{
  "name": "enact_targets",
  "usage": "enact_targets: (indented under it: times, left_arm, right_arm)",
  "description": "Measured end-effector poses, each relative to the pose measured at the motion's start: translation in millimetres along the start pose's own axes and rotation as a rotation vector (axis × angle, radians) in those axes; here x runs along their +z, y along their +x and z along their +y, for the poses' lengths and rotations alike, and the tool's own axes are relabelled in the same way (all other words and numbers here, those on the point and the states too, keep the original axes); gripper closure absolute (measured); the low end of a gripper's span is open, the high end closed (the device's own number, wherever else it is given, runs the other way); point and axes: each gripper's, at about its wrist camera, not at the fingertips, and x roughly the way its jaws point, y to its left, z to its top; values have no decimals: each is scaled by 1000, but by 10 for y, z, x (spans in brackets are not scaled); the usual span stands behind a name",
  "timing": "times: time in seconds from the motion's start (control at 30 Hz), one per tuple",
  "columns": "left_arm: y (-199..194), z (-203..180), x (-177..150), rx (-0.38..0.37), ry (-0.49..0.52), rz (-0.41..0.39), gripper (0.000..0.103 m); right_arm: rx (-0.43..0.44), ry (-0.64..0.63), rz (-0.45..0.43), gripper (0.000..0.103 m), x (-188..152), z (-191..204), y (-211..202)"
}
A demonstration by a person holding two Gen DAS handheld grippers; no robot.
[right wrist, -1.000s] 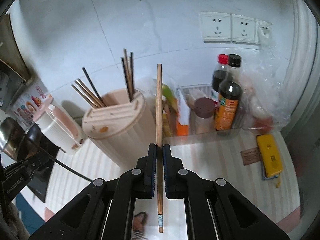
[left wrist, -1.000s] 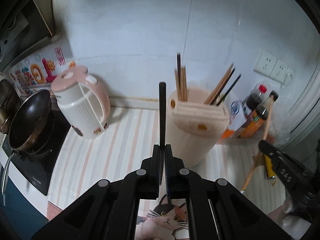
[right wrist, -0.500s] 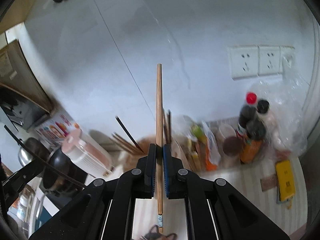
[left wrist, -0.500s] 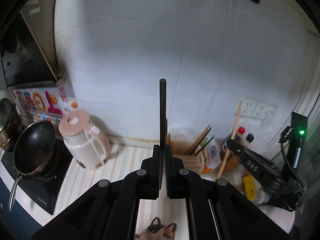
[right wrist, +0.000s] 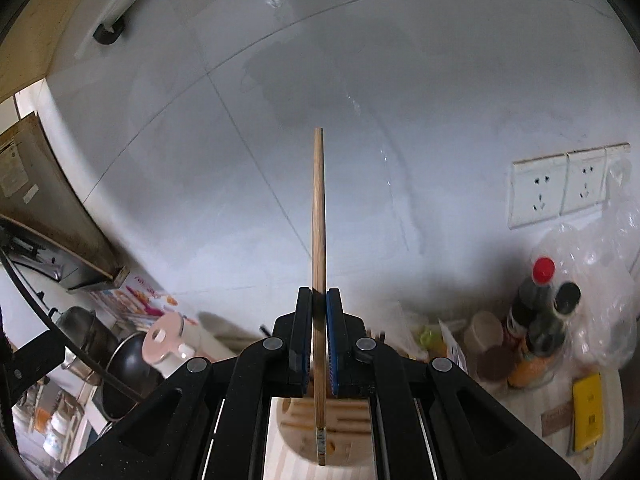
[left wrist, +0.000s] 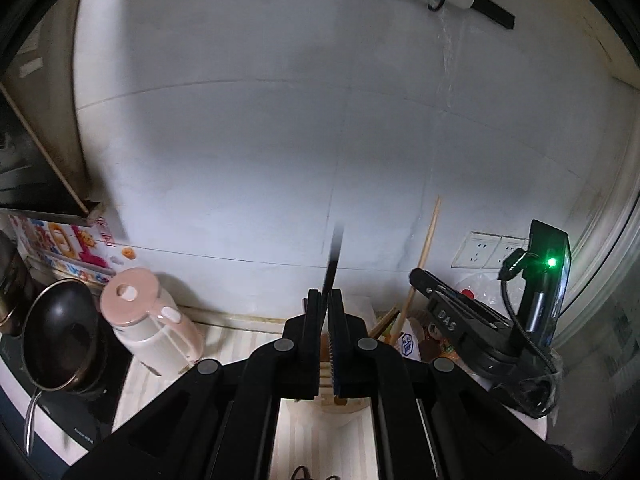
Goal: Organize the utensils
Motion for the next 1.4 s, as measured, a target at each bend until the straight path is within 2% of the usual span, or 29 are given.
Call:
enact_targets:
  times: [0.2, 0.3, 0.4, 0.43, 0.47, 0.5, 0.53, 0.67, 0.77, 0.87, 0.93, 1.07, 1.2, 1.27, 1.33, 1.4]
  left_arm:
    - [294, -73, 27, -22, 8, 26, 102]
    - [298, 10, -40, 26, 40, -16, 99]
    - [324, 188, -286, 62, 59, -5, 92]
    - [365, 275, -437, 92, 74, 13, 80]
    - [410, 327, -555, 107, 88, 25, 59]
    - [491, 414, -726, 133, 102, 48, 49]
    - [602, 497, -912, 150, 119, 85, 45]
    - [1102, 704, -1561, 118, 130, 294, 45]
    - [1453, 682, -2043, 131, 216, 417, 45]
    - [1776, 668, -2396, 147, 277, 498, 45]
    - [1897, 685, -2530, 151, 281, 529, 45]
    - [2044, 843, -2756, 176, 218, 572, 45]
    - [2033, 1039, -2895, 201, 72, 599, 45]
    - [1989, 1130, -2949, 210, -6, 604, 45]
    - [1947, 1216, -3020, 218, -82, 611, 45]
    - [1921, 1270, -3095, 234, -134, 619, 45]
  right_arm:
    - [-20, -8, -28, 96, 19, -78, 215]
    - [-24, 7, 18, 96, -6, -156, 209]
    - [-4, 49, 93, 96, -136, -316, 41]
    - [-14, 66, 127, 96, -248, -396, -41]
    - [-20, 78, 152, 96, -339, -458, -86]
    - [-29, 97, 191, 96, -476, -547, -127]
    - [-44, 115, 236, 96, -644, -639, -145]
    - [-127, 173, 417, 96, -1314, -993, -33]
    - [-194, 243, 552, 96, -1841, -1296, 156]
    - [-264, 292, 667, 96, -2296, -1567, 369]
    - [-306, 304, 725, 96, -2515, -1700, 512]
    - [-386, 283, 802, 96, -2775, -1890, 764]
    - [-453, 240, 892, 93, -2865, -2010, 959]
    - [-484, 236, 868, 83, -2787, -2015, 862]
    - [-485, 234, 794, 68, -2647, -1947, 707]
    - [-393, 244, 743, 67, -2565, -1848, 681]
